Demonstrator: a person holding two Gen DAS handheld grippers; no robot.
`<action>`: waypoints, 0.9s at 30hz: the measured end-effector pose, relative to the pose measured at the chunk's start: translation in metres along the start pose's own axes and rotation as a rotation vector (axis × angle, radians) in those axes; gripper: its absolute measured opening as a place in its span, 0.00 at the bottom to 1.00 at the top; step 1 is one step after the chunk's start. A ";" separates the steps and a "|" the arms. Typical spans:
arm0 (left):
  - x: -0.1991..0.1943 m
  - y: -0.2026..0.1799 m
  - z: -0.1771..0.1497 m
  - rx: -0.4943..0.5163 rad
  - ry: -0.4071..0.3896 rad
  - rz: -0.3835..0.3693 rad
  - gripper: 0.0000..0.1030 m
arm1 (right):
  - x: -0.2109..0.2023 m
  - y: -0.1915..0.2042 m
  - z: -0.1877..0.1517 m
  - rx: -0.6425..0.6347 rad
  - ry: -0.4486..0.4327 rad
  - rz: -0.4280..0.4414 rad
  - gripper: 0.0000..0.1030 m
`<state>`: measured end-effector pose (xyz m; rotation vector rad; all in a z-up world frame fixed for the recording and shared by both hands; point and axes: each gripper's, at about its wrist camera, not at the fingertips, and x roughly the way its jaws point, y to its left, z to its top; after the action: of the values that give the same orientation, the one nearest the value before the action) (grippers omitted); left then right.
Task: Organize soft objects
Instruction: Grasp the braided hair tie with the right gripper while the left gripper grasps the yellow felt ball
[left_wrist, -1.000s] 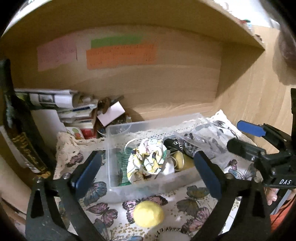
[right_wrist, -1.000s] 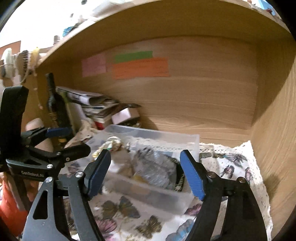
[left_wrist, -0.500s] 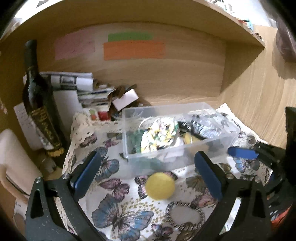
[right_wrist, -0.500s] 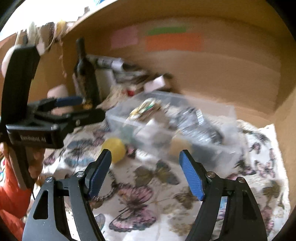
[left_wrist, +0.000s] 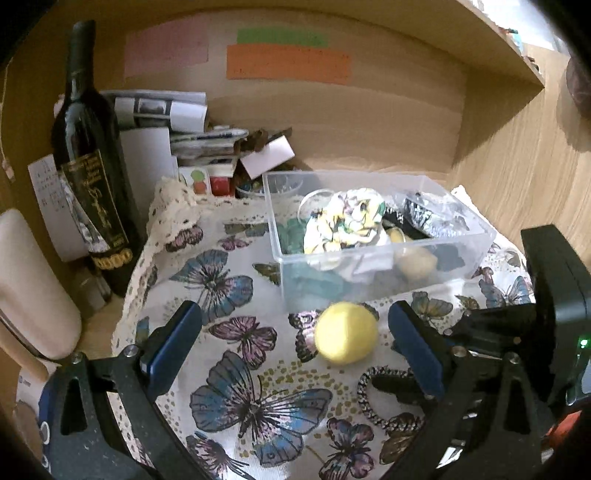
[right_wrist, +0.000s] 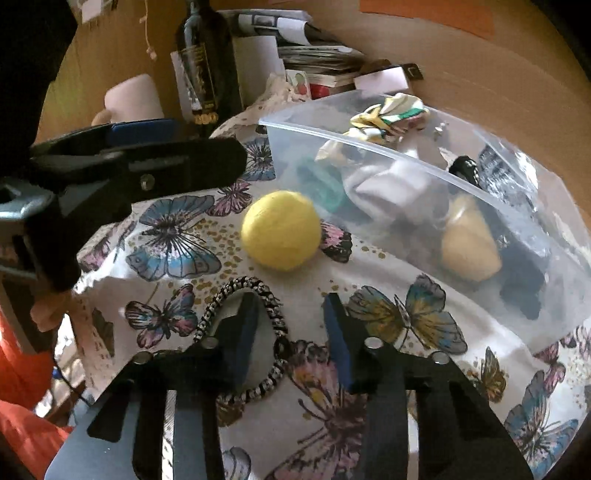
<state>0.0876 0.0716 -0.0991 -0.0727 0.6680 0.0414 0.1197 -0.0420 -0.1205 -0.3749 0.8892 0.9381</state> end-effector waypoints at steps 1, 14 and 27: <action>0.002 0.000 -0.001 0.001 0.008 -0.002 0.99 | 0.001 0.000 0.001 -0.002 -0.001 0.008 0.16; 0.030 -0.022 0.001 0.049 0.080 -0.064 0.99 | -0.036 -0.038 -0.017 0.109 -0.116 -0.114 0.06; 0.054 -0.037 -0.004 0.089 0.170 -0.104 0.43 | -0.087 -0.072 -0.025 0.186 -0.261 -0.206 0.06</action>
<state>0.1297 0.0353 -0.1341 -0.0253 0.8339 -0.0956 0.1424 -0.1448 -0.0724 -0.1752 0.6777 0.6894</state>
